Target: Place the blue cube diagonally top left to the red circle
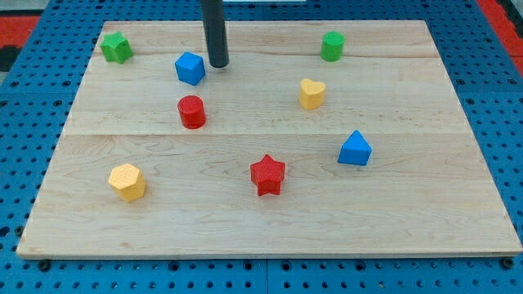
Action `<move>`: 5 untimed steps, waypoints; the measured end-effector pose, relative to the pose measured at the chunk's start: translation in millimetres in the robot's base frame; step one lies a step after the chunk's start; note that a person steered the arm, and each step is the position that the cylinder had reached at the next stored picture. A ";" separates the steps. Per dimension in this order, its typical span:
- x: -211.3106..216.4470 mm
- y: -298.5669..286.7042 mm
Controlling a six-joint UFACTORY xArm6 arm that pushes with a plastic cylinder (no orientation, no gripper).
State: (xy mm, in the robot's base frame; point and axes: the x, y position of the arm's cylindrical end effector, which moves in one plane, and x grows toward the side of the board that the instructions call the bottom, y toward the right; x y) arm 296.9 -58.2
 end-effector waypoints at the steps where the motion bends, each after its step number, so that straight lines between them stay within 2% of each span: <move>1: 3.8 6.9; 4: 10.8 -66.9; 5: 21.5 -29.8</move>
